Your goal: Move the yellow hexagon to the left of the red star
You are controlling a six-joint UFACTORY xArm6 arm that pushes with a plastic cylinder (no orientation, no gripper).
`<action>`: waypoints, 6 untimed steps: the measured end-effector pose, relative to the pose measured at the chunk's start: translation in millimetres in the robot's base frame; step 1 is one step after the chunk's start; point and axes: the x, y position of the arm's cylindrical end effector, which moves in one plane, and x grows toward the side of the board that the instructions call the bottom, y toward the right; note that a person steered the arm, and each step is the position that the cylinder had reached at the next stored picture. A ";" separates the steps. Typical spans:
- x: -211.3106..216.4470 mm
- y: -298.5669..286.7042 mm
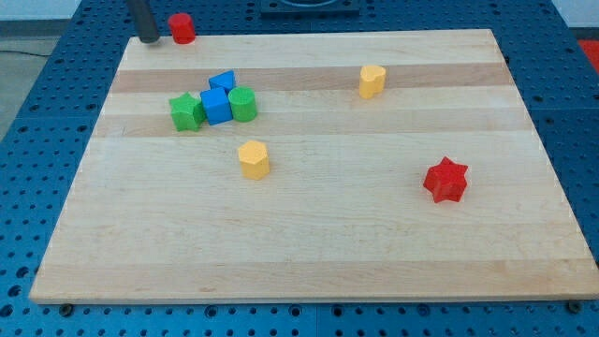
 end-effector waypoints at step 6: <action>268.1 253.3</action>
